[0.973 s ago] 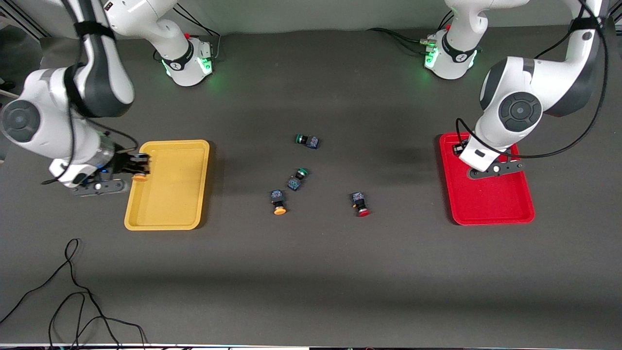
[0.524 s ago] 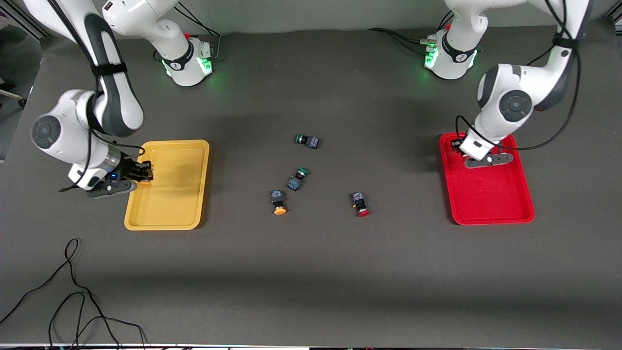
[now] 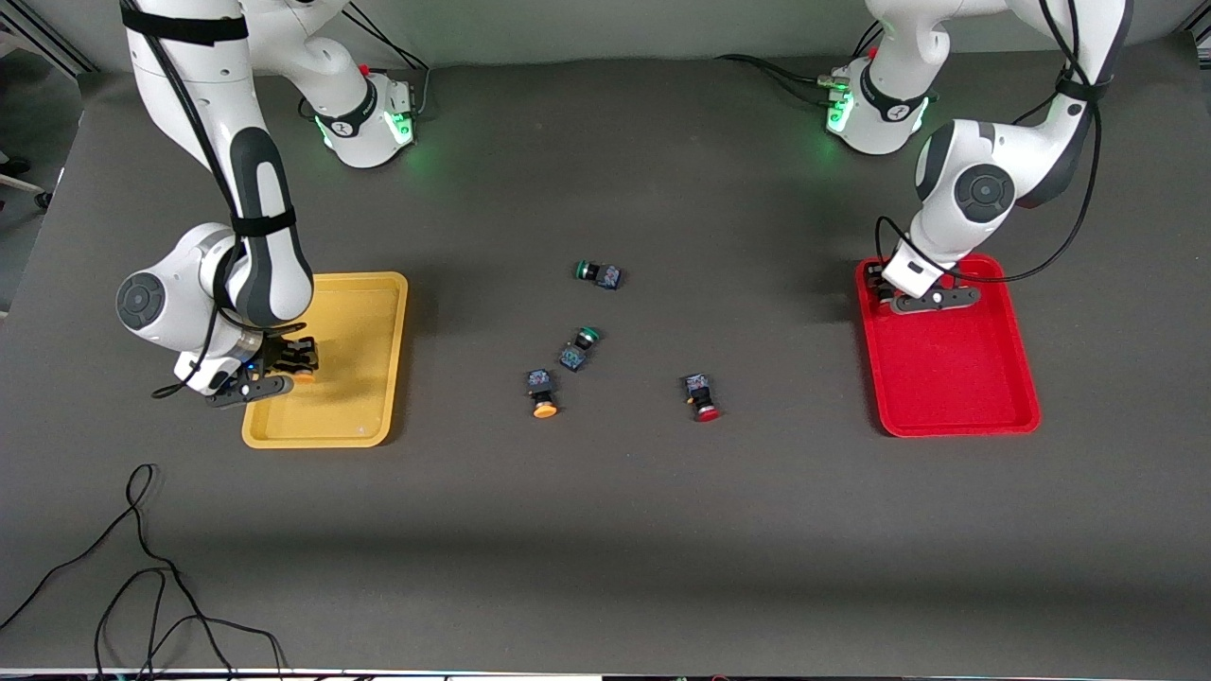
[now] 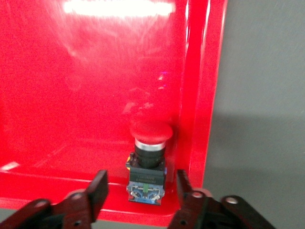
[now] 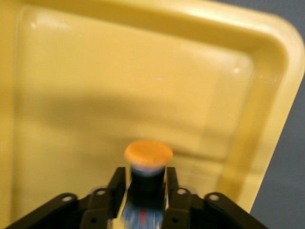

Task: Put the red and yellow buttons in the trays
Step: 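Release both buttons and move both grippers back toward the remaining buttons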

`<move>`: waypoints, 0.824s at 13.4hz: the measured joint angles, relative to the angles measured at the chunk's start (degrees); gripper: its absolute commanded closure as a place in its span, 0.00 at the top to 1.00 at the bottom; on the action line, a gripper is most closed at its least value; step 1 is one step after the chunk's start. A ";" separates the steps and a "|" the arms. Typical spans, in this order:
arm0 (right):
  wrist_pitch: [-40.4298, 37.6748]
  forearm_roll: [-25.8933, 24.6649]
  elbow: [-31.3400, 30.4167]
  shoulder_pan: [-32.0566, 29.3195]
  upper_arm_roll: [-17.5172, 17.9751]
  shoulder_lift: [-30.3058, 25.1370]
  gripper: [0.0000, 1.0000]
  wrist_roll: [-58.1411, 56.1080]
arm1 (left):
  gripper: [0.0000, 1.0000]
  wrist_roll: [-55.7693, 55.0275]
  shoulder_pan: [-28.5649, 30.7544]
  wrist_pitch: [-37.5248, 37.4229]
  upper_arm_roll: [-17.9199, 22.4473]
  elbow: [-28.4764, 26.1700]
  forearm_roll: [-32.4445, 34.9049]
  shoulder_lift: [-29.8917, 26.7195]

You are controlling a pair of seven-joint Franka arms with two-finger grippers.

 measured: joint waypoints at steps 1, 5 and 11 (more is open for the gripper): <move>-0.14 0.01 0.55 -0.02 0.00 0.04 1.00 0.00 | 1.00 0.00 0.00 -4.10 -0.06 2.98 -0.03 -0.24; -2.61 0.10 3.01 0.11 -0.18 -0.43 1.00 0.81 | 1.00 0.13 -1.99 -30.45 -0.84 26.36 -0.74 0.53; -25.10 -9.76 20.55 4.63 -3.96 -4.12 1.00 17.01 | 1.00 -6.20 -9.48 -39.42 -1.15 55.51 -10.40 19.63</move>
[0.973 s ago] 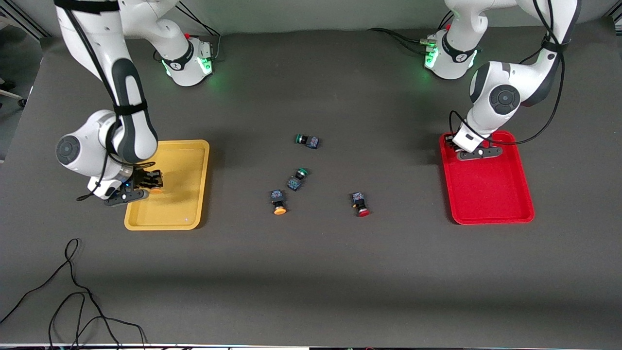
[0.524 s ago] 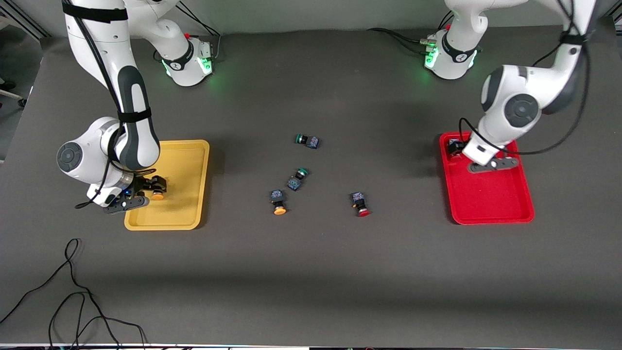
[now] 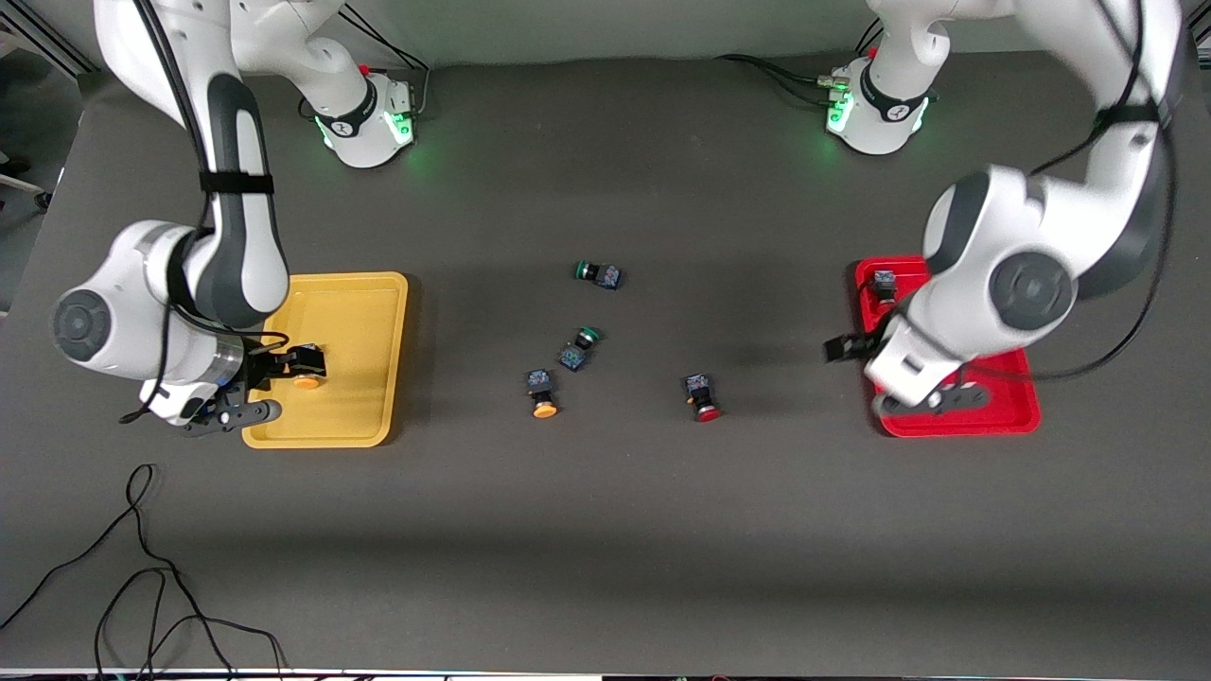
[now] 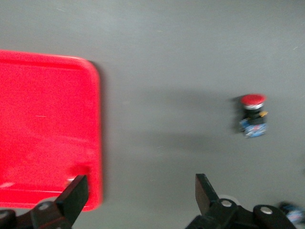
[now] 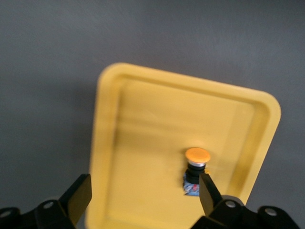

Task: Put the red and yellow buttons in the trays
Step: 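Release both buttons and move both grippers back toward the remaining buttons, then grasp a second red button with the left gripper while the right gripper grasps yellow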

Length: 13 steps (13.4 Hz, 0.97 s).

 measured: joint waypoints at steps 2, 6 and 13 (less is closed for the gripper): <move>-1.74 -0.25 2.94 1.55 0.03 -0.27 1.00 4.29 | 1.00 -7.19 -3.78 3.75 -0.19 3.82 -1.09 6.96; -1.08 0.04 4.47 11.07 0.81 0.52 1.00 20.41 | 1.00 -18.69 -13.66 14.90 -0.37 5.78 2.47 15.45; 3.47 6.12 13.18 15.40 10.21 10.21 1.00 38.48 | 0.92 -21.37 -15.11 20.95 0.22 6.21 7.15 19.60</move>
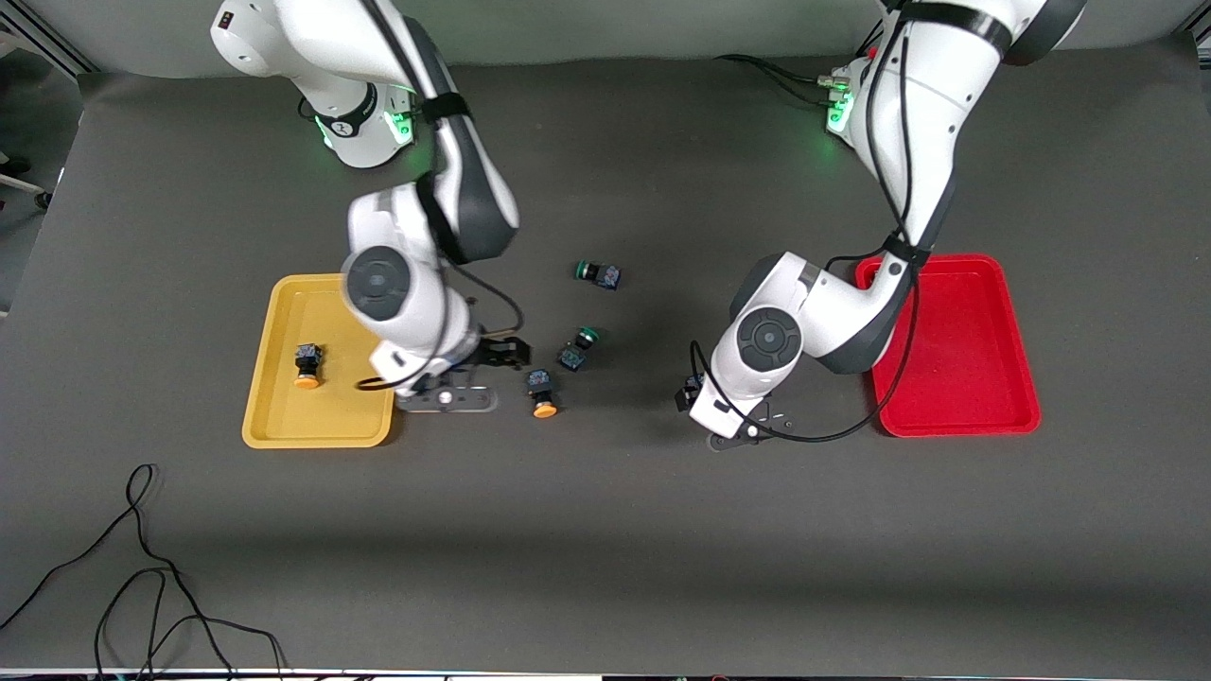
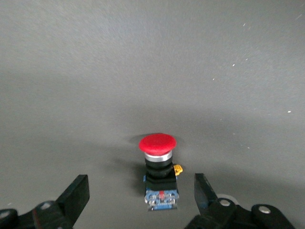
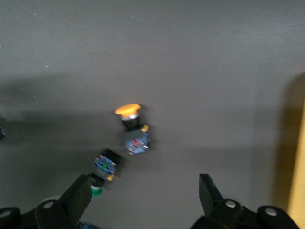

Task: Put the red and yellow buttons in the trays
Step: 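Grasp a second red button with the left gripper while the right gripper grasps yellow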

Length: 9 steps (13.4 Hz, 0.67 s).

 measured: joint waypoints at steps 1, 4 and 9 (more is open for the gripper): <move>2.01 0.58 0.22 -0.04 0.87 1.43 1.00 0.37 | 0.90 0.00 -0.12 1.21 0.00 -0.03 0.01 0.94; 7.87 1.67 0.16 -0.61 3.56 6.11 1.00 0.41 | 0.68 0.00 -0.64 3.90 -0.02 -0.09 0.03 2.98; 14.25 3.72 0.13 -1.01 6.17 12.48 0.97 0.41 | 0.00 0.00 -0.86 5.05 -0.02 -0.26 0.04 3.51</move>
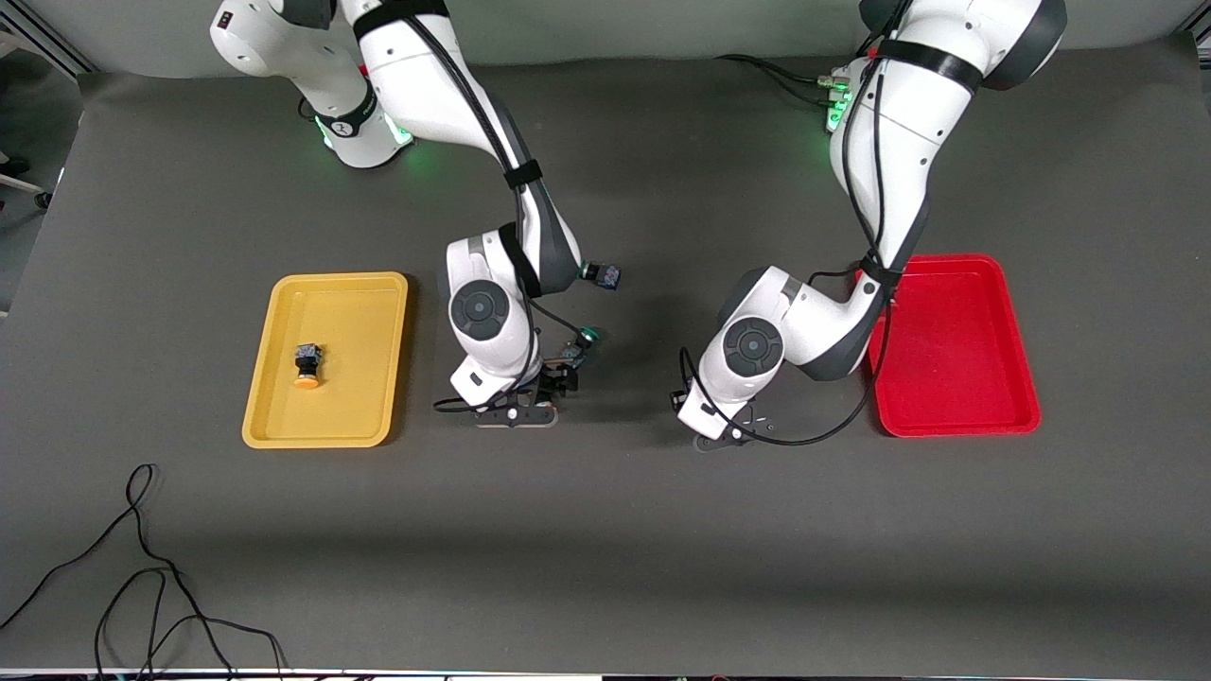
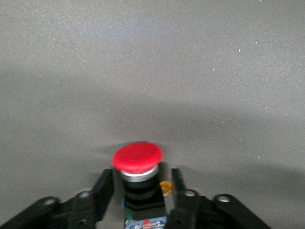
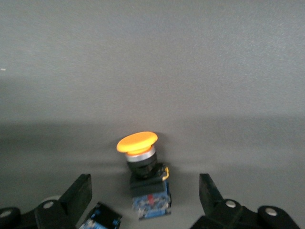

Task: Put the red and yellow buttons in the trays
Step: 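Grasp a second red button with the left gripper while the right gripper grasps yellow, then place the red button in the red tray while the right gripper places yellow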

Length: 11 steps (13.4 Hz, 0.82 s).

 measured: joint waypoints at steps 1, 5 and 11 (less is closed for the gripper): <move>0.56 0.00 0.00 -0.04 0.12 0.63 0.89 0.00 | 0.00 0.00 0.00 0.00 0.00 0.04 0.02 -0.01; 1.72 0.03 -0.03 -0.27 1.19 1.27 0.57 0.00 | 0.00 0.13 0.26 -4.80 1.43 1.62 0.52 -2.75; 2.90 0.03 -0.04 -0.46 2.04 1.37 0.27 -0.12 | 0.00 18.94 12.36 -28.33 3.24 0.91 1.63 -20.07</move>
